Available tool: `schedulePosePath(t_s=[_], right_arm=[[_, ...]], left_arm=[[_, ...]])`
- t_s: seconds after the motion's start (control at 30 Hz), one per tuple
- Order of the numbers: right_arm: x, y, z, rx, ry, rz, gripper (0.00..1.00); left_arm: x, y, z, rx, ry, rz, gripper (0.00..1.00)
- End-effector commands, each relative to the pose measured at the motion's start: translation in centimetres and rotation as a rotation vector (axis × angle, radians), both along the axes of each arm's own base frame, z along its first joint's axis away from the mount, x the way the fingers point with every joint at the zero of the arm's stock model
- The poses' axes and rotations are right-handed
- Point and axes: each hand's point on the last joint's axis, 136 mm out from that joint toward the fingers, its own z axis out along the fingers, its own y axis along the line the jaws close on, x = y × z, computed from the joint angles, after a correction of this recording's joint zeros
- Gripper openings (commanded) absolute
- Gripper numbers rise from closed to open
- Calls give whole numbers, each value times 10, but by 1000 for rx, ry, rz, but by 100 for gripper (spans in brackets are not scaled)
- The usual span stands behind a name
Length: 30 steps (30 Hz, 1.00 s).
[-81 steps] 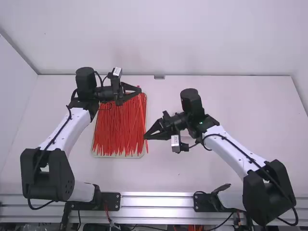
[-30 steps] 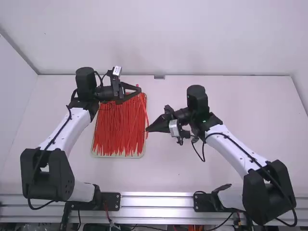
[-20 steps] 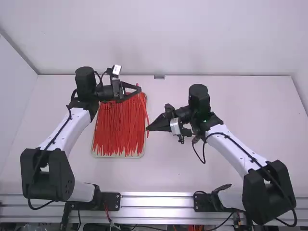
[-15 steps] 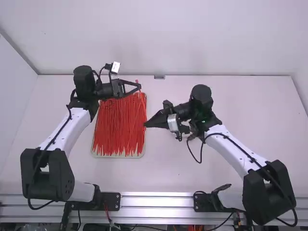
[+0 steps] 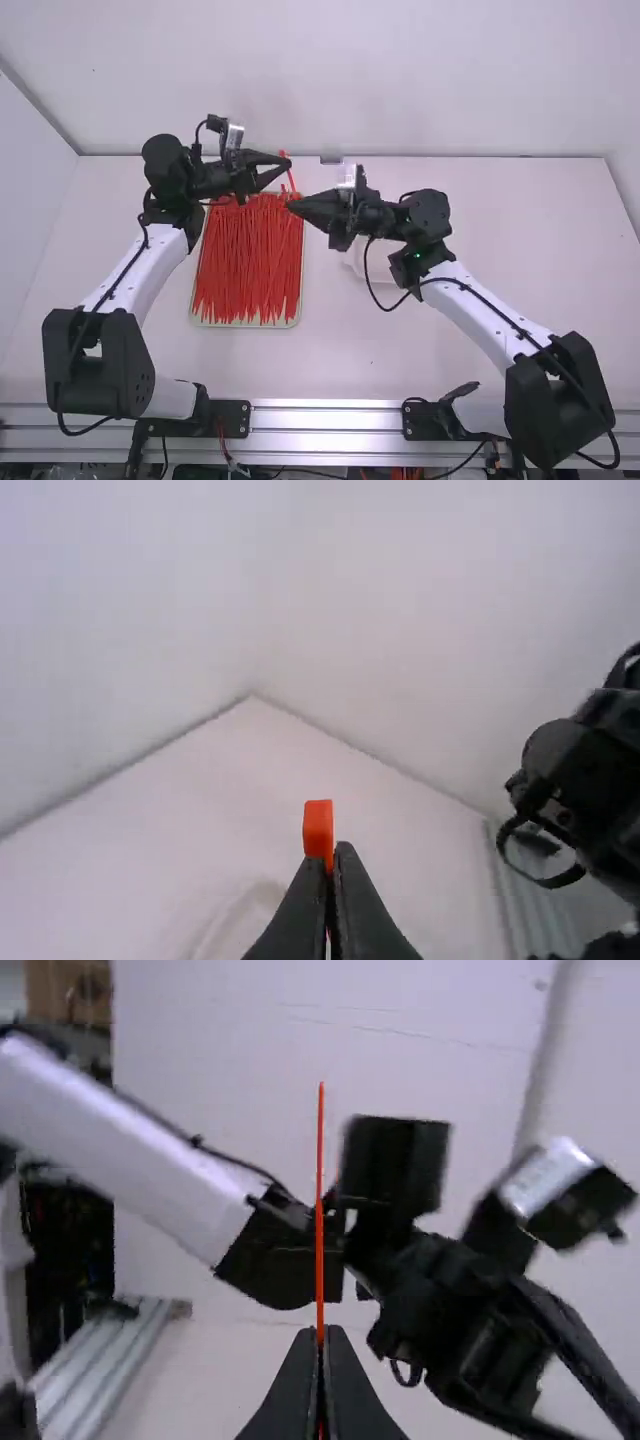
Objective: Fasten the cable tie
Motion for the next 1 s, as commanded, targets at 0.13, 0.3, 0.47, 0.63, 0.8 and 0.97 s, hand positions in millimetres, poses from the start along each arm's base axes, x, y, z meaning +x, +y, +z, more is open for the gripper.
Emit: schedulePosePath(t_s=[0.13,0.3,0.47,0.63,0.8,0.97], right_arm=[[22,2,-1,31,396,-25,0],[25,2,-9,18,498,-18,0],[21,4,-14,0,588,17,0],[18,6,-28,-51,657,39,0],[18,7,-36,-75,701,40,0],[22,6,-36,-58,769,29,0]], left_arm=[[-2,0,15,75,-302,12,2],[-3,0,22,108,-456,19,2],[-6,-3,28,108,-508,16,2],[-12,-5,26,110,-510,-23,1],[-34,-10,25,121,-576,-146,1],[-45,-11,20,150,-684,-209,2]])
